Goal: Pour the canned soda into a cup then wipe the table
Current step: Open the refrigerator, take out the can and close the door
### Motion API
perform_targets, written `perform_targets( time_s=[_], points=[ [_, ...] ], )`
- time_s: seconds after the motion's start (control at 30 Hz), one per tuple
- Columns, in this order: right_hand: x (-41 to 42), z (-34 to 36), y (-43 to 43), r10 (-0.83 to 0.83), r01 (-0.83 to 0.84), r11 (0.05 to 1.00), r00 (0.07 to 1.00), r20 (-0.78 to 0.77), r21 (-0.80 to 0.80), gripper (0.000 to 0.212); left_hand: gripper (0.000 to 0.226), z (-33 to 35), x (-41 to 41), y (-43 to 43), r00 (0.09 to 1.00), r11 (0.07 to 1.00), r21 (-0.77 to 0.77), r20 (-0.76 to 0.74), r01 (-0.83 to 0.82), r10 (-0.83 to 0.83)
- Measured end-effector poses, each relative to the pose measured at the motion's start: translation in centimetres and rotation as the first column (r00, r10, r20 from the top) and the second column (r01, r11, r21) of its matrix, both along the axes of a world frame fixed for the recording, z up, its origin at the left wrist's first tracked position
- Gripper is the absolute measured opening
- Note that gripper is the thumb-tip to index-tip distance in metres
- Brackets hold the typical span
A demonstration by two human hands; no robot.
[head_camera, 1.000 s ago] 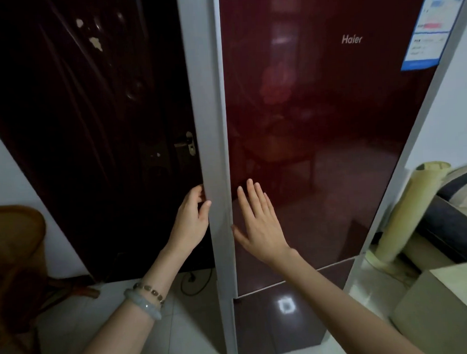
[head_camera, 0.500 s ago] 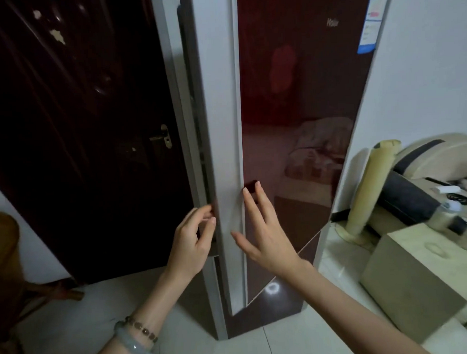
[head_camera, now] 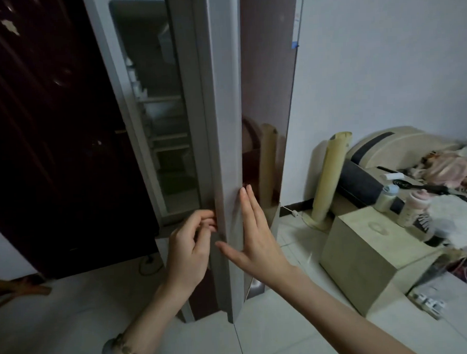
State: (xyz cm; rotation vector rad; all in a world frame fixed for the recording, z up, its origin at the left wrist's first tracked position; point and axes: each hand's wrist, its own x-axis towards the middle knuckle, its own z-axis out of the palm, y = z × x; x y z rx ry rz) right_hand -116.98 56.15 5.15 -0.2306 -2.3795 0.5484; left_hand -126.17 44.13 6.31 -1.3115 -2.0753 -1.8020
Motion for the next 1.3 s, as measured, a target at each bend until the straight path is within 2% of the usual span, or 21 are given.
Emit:
perform_targets(
  time_s=[0.2,0.4,0.5,0.63,0.73,0.87,0.97,1.07,1.17,1.3],
  points=[
    [6.7,-0.5,3.0,-0.057,0.057,0.998,0.996,-0.069,-0.002,0.094,0.025,0.1,6.4,2.6,0.984,0.990,-0.117,-0.150,0.081,-0.098],
    [13.4,-0.1,6.4,-0.115,0.123,0.989,0.989,-0.092,0.082,0.082,0.035,0.0,10.1,5.5,0.930,0.982,-0.162,-0.337,0.094,-0.145],
    [16.1,-0.1,7.9,-0.185,0.193,0.979,0.978,-0.096,0.073,0.079,0.040,-0.1,11.3,7.3,0.902,0.984,-0.162,-0.411,0.068,-0.130],
    [19.1,-0.4,9.8,-0.314,0.316,0.949,0.943,-0.111,0.007,0.077,0.056,0.1,12.1,10.2,0.858,0.983,-0.176,-0.512,-0.052,-0.046],
    [20.8,-0.4,11.3,-0.426,0.422,0.905,0.898,-0.112,-0.061,0.078,0.067,0.8,12.0,12.4,0.849,0.974,-0.189,-0.528,-0.125,0.007],
    [22.3,-0.3,14.1,-0.610,0.604,0.792,0.787,-0.089,-0.088,0.079,0.070,1.8,11.4,15.5,0.834,0.951,-0.278,-0.551,-0.137,-0.041],
    [23.3,-0.5,16.0,-0.701,0.707,0.707,0.703,-0.120,0.010,0.074,0.069,1.9,11.8,17.9,0.800,0.943,-0.320,-0.588,-0.095,-0.119],
    [23.9,-0.7,17.2,-0.686,0.692,0.713,0.721,-0.094,0.108,0.076,0.067,1.9,12.5,20.2,0.762,0.945,-0.322,-0.625,-0.054,-0.170],
    [24.0,-1.0,18.5,-0.663,0.662,0.740,0.748,-0.032,0.117,0.080,0.065,2.2,13.1,22.7,0.729,0.945,-0.326,-0.649,-0.008,-0.218],
    [24.2,-1.2,22.0,-0.702,0.698,0.709,0.712,0.006,0.100,0.082,0.061,2.6,13.3,26.2,0.684,0.939,-0.340,-0.675,0.043,-0.276]
  ],
)
